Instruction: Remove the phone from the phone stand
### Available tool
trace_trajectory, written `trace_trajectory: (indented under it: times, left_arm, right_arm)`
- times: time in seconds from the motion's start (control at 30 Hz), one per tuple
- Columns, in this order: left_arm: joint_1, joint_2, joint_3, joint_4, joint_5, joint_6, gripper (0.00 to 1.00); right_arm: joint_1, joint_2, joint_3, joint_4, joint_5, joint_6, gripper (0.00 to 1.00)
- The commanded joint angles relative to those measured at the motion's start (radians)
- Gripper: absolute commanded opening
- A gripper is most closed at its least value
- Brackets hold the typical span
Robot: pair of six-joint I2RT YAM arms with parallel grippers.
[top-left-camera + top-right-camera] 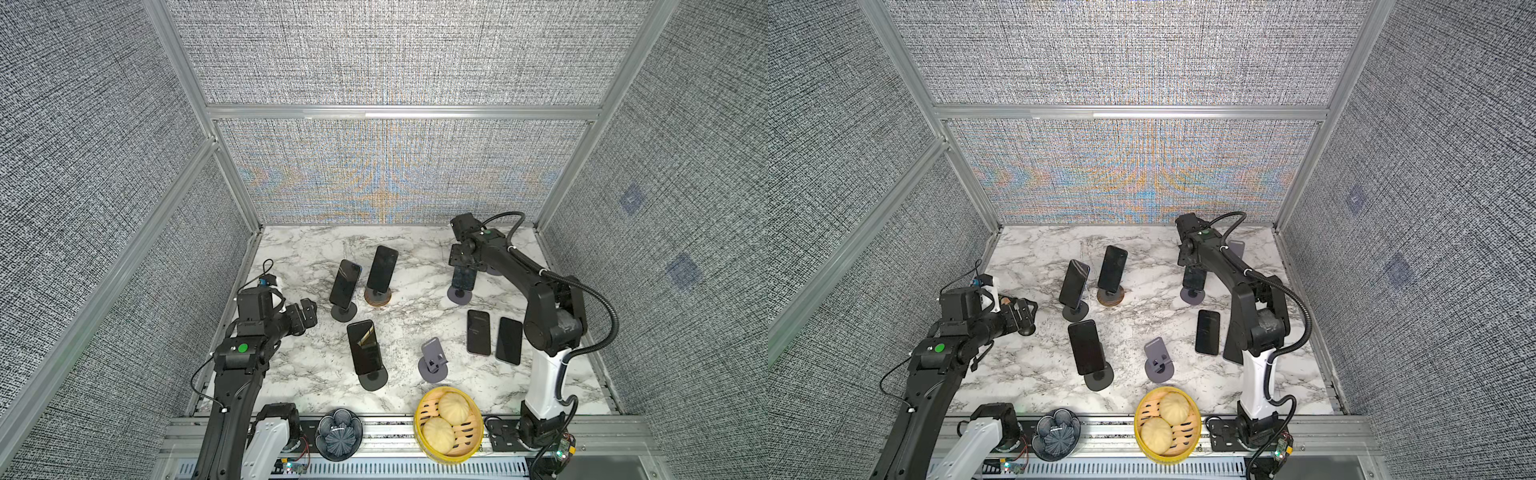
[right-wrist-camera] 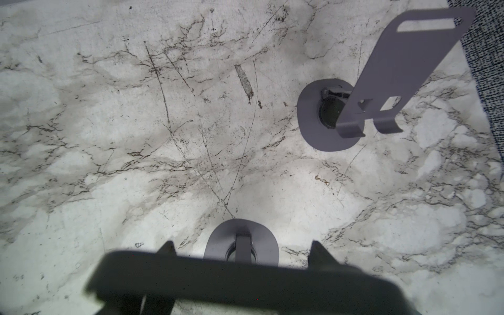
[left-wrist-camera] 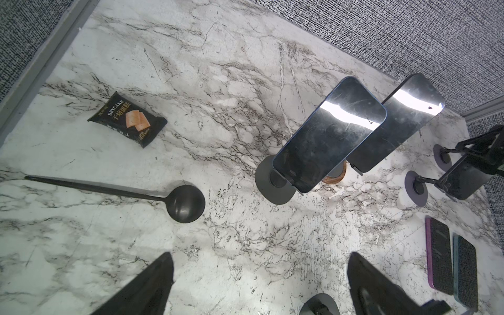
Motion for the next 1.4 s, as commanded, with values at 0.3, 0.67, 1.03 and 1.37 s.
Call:
trace_trajectory:
  times: [0.3,0.67,1.03,1.37]
  left_arm:
    - [0.000,0.002,-0.002,0.023,-0.012,0.003,1.00]
    - [-0.001,0.000,-0.003,0.023,-0.012,0.002,1.00]
    - [0.000,0.001,-0.002,0.022,-0.012,0.004,1.00]
    - [-0.001,0.006,-0.002,0.022,-0.017,0.004,1.00]
  right_arm:
    - [0.001,-0.063,0.042,-0.030,0.015,-0.049,0.70]
    - [0.034,-0.184,0.063,-0.066,-0.063,-0.121,0.68]
    - [0.149,-0.275,0.029,-0.144,-0.127,-0.154,0.67]
    - [0.205,-0.335,-0.117,-0.146,-0.234,-0.128,0.67]
